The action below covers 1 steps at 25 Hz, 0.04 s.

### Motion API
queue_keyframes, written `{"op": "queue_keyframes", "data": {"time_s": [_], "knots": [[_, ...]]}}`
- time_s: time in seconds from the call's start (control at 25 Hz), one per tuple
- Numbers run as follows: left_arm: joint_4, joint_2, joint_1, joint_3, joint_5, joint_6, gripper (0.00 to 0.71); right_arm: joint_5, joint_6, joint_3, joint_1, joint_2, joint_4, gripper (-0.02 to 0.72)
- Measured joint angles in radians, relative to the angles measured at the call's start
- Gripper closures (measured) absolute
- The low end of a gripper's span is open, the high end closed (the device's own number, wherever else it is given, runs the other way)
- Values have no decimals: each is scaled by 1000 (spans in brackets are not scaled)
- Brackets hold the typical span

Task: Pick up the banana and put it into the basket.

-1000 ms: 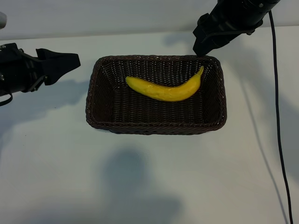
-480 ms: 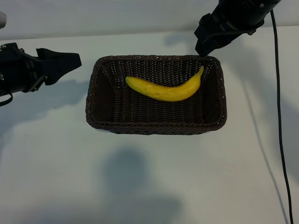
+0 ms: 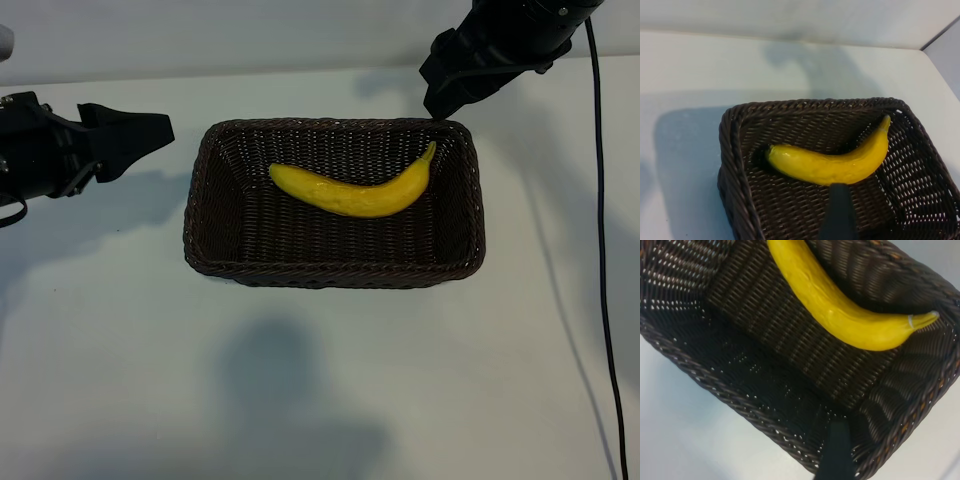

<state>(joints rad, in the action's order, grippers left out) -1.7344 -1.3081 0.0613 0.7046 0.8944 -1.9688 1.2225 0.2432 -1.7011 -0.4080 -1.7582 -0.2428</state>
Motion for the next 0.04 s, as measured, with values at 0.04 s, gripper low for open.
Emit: {"op": "queue_keyframes", "data": {"time_s": [0.04], "knots": [[0, 0, 0, 0, 0, 0, 100, 0, 0, 0, 0, 0, 0, 98]]}}
